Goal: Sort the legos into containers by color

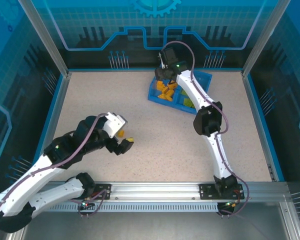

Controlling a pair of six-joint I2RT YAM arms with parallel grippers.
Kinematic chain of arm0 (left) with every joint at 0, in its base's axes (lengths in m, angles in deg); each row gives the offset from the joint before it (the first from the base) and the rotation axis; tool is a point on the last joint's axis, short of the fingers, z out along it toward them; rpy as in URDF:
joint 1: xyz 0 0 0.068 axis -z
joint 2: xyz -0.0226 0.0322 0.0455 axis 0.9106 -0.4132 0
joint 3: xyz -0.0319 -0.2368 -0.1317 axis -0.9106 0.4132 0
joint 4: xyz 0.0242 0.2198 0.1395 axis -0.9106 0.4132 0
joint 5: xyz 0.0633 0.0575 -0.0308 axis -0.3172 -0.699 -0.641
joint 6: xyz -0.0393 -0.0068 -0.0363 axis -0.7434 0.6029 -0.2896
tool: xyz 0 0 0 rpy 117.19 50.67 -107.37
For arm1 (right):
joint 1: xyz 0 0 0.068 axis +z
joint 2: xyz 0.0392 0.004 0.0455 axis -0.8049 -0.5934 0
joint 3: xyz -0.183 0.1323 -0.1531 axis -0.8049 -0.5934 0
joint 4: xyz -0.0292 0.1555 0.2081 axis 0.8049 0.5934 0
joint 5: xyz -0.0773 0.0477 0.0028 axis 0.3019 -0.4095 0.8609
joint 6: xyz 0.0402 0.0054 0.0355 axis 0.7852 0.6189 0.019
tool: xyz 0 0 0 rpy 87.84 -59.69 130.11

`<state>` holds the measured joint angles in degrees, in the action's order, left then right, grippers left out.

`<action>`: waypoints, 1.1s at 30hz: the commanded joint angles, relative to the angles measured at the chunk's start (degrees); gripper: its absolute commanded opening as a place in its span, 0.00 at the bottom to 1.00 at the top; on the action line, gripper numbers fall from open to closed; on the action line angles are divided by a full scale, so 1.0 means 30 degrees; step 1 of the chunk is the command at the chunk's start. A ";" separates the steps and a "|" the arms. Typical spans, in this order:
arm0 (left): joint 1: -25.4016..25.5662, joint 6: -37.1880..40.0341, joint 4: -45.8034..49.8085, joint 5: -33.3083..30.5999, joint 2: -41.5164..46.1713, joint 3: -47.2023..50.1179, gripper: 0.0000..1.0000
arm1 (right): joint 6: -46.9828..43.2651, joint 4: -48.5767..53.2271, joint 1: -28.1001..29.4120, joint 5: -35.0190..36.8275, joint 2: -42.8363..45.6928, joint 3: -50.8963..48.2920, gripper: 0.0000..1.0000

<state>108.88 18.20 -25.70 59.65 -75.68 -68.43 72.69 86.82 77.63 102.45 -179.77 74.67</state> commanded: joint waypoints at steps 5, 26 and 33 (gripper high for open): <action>-0.0669 -0.3691 0.0848 -0.1578 -0.2213 -0.0806 0.99 | 0.0091 0.0424 -0.1061 -0.1215 -0.0910 0.1774 0.67; -0.6486 -1.1305 -0.1148 0.0766 -0.8855 0.0185 0.98 | 0.1127 -0.0382 -0.0294 -0.8468 1.1288 -0.9797 0.84; -0.6705 -1.1777 -0.2242 -0.0715 -1.2107 0.0535 0.98 | 0.0861 -0.1214 0.1623 -0.9234 1.7364 -1.7636 0.86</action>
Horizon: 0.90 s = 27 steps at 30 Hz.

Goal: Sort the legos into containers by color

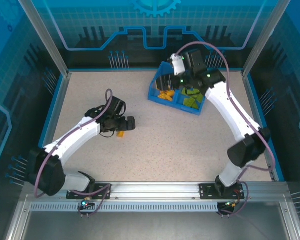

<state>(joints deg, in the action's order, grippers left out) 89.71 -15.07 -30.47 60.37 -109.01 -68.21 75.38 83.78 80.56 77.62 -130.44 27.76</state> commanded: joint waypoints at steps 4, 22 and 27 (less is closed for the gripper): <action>-0.0837 -0.1080 -0.1912 -0.1599 -0.2872 0.0842 0.94 | 0.0822 -0.0585 0.1582 -0.1009 0.2819 -0.5243 0.86; -0.1316 -0.2227 -0.4044 0.0418 -0.6038 0.2458 0.46 | 0.1719 0.0729 0.2350 -0.0071 0.3377 -0.6227 0.86; -0.1331 -0.2327 -0.4902 0.1764 -0.4955 0.2716 0.38 | 0.1467 0.0567 0.2344 -0.1306 0.3535 -0.6446 0.86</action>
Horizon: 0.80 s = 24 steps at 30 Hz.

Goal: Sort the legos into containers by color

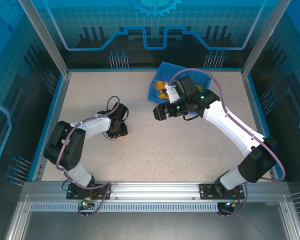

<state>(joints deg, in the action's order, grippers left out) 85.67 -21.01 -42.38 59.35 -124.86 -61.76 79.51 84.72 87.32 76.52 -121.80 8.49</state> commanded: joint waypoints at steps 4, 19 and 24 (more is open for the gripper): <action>0.0196 -0.0435 -0.0668 0.2986 0.2160 -0.0315 0.33 | 0.0070 0.0240 0.0096 -0.2108 0.0641 0.0070 0.86; 0.4549 0.3771 0.0366 0.1634 -0.3965 -1.5909 0.31 | 0.2914 -0.1870 -0.2015 0.0411 0.5592 -0.1670 0.87; 0.4445 0.4792 0.0978 0.0903 -1.0154 -2.3696 0.31 | 0.3084 -0.1780 -0.2325 0.1164 0.7076 -0.2626 0.88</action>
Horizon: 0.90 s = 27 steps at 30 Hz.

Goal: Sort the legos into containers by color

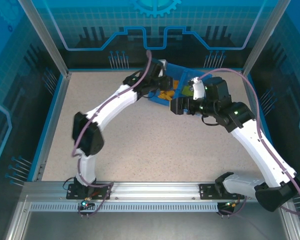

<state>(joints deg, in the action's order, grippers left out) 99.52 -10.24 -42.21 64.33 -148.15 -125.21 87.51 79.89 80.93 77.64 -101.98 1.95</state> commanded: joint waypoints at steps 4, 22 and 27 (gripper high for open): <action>-0.0441 0.1078 0.2051 -0.1624 -0.6838 -0.8722 0.31 | 0.0182 0.0393 -0.0329 0.1132 0.1114 -0.0644 0.88; -0.1848 -0.1161 -0.2292 -0.1305 -1.1051 -1.3873 0.70 | 0.0448 0.0763 -0.0516 0.1465 0.2670 -0.1774 0.89; -0.1703 -0.0963 -0.3592 -0.0591 -0.6555 -0.8565 0.69 | 0.0199 0.0869 -0.0667 0.2269 0.2545 -0.1993 0.89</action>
<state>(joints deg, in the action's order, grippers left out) 93.67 -13.67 -48.57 60.24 -178.47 -157.34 88.30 82.27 80.15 82.01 -94.66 -3.03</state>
